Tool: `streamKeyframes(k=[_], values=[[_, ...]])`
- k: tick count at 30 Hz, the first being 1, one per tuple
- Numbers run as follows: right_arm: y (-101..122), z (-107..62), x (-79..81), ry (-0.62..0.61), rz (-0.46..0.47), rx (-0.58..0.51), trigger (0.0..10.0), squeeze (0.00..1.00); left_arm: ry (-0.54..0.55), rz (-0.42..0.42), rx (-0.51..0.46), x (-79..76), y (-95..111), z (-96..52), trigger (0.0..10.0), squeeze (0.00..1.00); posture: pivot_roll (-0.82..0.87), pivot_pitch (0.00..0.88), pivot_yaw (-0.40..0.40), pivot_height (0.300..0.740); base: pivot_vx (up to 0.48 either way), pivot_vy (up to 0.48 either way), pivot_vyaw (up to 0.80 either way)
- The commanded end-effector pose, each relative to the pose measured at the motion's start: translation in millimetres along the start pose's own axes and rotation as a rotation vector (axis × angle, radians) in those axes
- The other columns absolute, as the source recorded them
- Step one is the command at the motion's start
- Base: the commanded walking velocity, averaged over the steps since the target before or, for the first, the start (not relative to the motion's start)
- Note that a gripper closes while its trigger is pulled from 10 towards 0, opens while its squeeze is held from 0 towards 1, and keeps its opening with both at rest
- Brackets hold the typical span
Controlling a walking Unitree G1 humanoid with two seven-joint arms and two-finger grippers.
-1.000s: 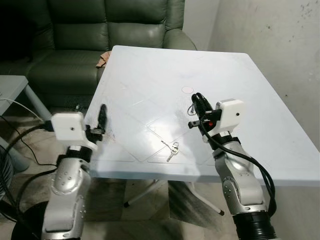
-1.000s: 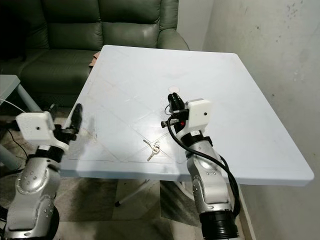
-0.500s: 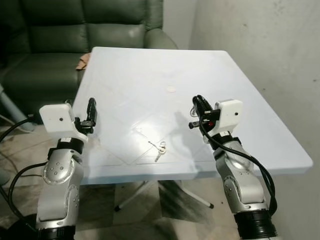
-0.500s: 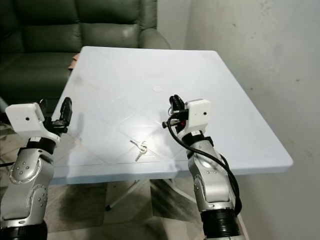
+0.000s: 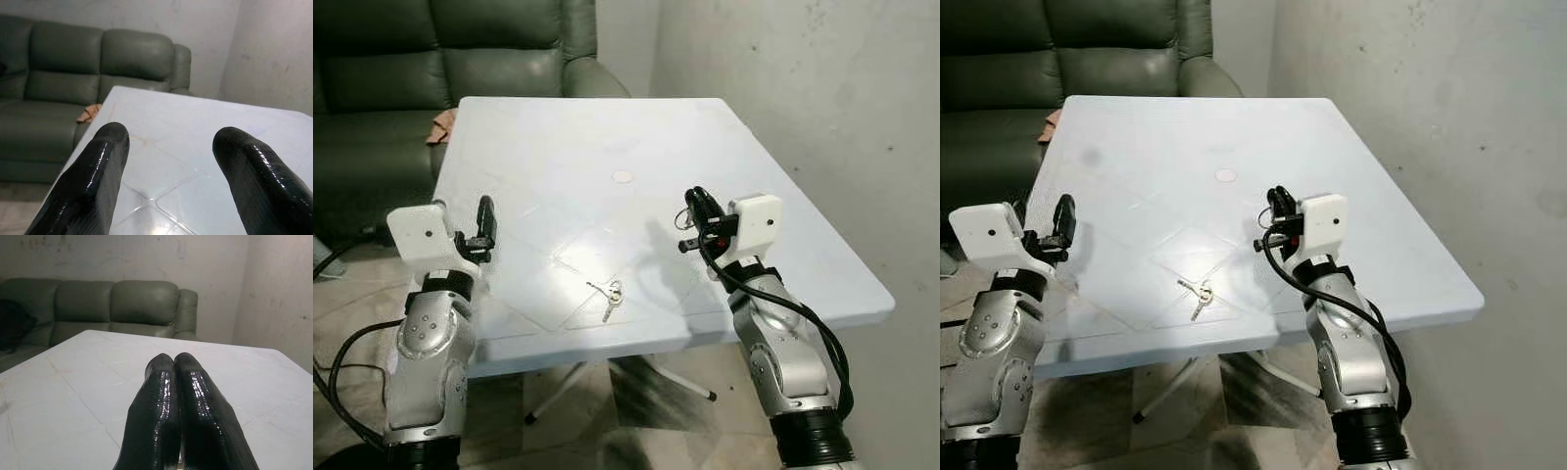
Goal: Hang keys on a hook
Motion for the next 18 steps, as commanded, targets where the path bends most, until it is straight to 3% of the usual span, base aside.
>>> streamKeyframes(k=[1, 13, 18], values=[[-0.2, 0.6, 0.7, 0.014, -0.009, 0.008, 10.0, 0.0, 0.014, -0.004, 0.02, 1.6, -2.3, 1.6, 10.0, 0.0, -0.09, 0.0, -0.033, 0.74, 0.0, 0.0, -0.77], [-3.0, -1.1, -0.5, 0.005, -0.02, 0.024, 10.0, 0.0, -0.002, -0.03, 0.031, -2.0, -4.8, 1.4, 10.0, 0.0, -0.09, 0.0, -0.031, 0.74, 0.0, 0.0, -0.78], [-3.7, -1.6, -0.3, 0.005, -0.022, 0.028, 10.0, 0.0, 0.0, -0.033, 0.033, -1.2, -5.5, 1.3, 10.0, 0.0, -0.09, 0.0, -0.03, 0.74, 0.0, 0.389, -0.78]])
Point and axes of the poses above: a point about 5 cm out from each wrist's last joint towards the gripper, its own z axis pointing out of the wrist towards the gripper, its own y axis along the axis of the wrist's last joint, x = y × z, the point moved 1 cm from there along z, pointing out of the wrist towards the gripper, and after that the axes turned 10 degrees about -z, right-handed, at the moved point
